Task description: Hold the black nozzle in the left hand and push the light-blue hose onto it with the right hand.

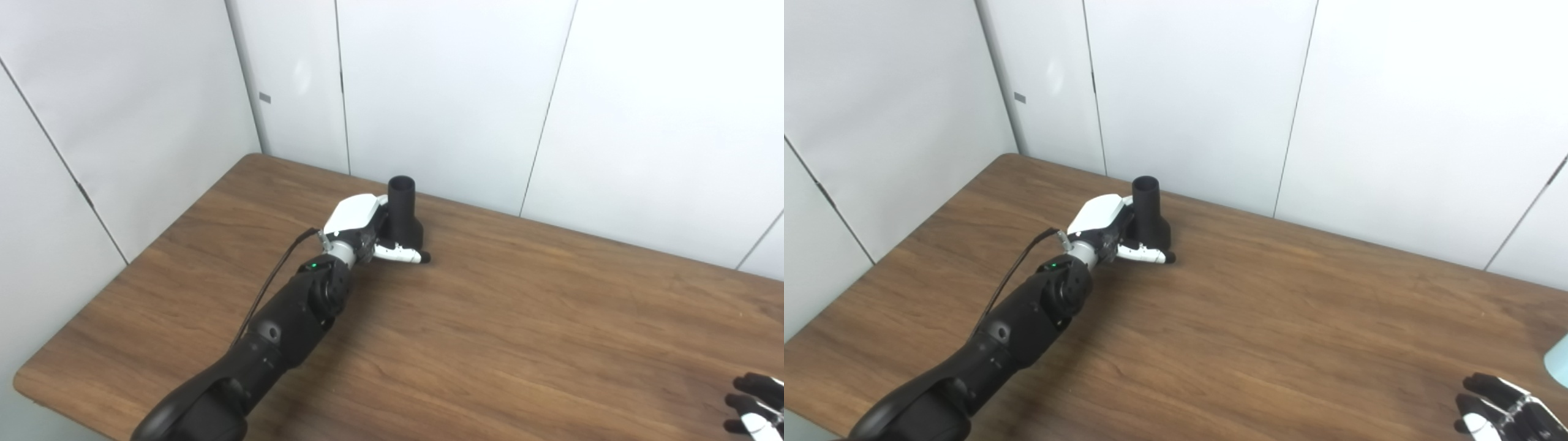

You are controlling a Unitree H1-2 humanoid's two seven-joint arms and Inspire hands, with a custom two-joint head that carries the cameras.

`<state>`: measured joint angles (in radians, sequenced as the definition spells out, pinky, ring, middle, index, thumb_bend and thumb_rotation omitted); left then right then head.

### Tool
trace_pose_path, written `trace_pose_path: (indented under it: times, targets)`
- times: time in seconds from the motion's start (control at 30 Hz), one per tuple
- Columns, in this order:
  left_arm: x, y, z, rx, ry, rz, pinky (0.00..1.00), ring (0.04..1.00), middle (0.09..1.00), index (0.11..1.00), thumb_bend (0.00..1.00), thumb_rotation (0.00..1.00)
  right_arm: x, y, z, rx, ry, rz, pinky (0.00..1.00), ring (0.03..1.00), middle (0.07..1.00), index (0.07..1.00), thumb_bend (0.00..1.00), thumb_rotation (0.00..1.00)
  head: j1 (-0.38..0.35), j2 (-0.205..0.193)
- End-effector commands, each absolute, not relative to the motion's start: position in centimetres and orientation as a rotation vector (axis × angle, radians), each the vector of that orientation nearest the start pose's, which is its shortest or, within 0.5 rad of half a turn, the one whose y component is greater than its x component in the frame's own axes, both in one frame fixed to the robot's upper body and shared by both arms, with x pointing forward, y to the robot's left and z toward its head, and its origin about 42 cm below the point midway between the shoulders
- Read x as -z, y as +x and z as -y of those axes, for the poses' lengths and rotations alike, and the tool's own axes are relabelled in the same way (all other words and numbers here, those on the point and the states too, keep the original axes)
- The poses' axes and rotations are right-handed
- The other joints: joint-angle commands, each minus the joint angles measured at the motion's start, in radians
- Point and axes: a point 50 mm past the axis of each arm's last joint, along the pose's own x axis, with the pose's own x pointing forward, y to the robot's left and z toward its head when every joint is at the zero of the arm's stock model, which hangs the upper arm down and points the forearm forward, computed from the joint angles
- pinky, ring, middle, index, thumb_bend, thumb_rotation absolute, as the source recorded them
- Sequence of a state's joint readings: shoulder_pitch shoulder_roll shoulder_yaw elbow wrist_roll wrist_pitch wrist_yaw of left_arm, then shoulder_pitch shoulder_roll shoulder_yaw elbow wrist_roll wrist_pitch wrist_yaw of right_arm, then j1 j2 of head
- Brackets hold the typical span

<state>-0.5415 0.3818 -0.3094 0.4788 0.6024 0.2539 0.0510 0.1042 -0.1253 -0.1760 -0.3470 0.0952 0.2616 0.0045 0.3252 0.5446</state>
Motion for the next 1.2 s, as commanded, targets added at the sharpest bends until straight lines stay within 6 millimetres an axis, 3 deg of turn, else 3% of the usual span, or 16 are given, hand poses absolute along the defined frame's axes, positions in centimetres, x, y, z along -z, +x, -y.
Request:
trace_pose_path:
  times: [0.0,0.33,0.53,0.67,0.7,0.73,0.8,0.9,1.17]
  targets:
    - [-8.5,41.9,-27.1,0.176,1.081,-0.352,0.77,0.866,0.882,0.865,1.0,0.45,-17.2,24.2,29.6,0.152,-0.054,0.088,0.48,0.625,0.66,0.613,0.36,0.27,-0.001,0.002]
    - [-7.9,41.7,-27.2,0.163,1.106,-0.363,0.71,0.821,0.816,0.809,1.0,0.33,-17.3,24.1,29.7,0.148,-0.084,0.094,0.49,0.629,0.665,0.623,0.32,0.24,-0.002,0.005]
    - [-7.3,41.3,-27.4,0.139,1.107,-0.32,0.58,0.654,0.684,0.696,1.0,0.23,-17.3,24.1,29.9,0.145,-0.085,0.094,0.49,0.638,0.673,0.631,0.31,0.23,-0.003,0.009]
    - [-6.8,40.9,-27.6,0.123,1.096,-0.27,0.56,0.609,0.615,0.612,0.93,0.09,-17.3,24.0,29.9,0.149,-0.076,0.09,0.5,0.642,0.675,0.631,0.32,0.21,-0.004,0.011]
    - [-6.6,40.8,-27.6,0.124,1.086,-0.242,0.5,0.549,0.537,0.543,0.69,0.04,-17.4,24.0,29.9,0.148,-0.083,0.091,0.5,0.641,0.674,0.632,0.31,0.21,-0.004,0.011]
    - [-6.4,40.7,-27.6,0.125,1.079,-0.222,0.47,0.516,0.51,0.518,0.61,0.02,-17.4,24.0,29.9,0.147,-0.087,0.092,0.5,0.641,0.675,0.634,0.3,0.2,-0.004,0.011]
    - [-6.0,40.4,-27.8,0.132,1.066,-0.197,0.43,0.481,0.495,0.491,0.54,0.0,-17.4,24.0,29.9,0.142,-0.099,0.09,0.51,0.646,0.678,0.638,0.3,0.2,-0.004,0.011]
    - [-5.6,40.1,-27.9,0.145,1.056,-0.178,0.35,0.411,0.466,0.492,0.53,0.0,-17.5,24.0,30.0,0.138,-0.099,0.093,0.51,0.645,0.675,0.639,0.29,0.21,-0.005,0.013]
    - [-4.7,39.6,-27.8,0.171,1.1,-0.151,0.26,0.316,0.405,0.506,0.52,0.0,-17.5,24.0,29.8,0.143,-0.074,0.094,0.52,0.652,0.682,0.643,0.28,0.15,-0.008,0.015]
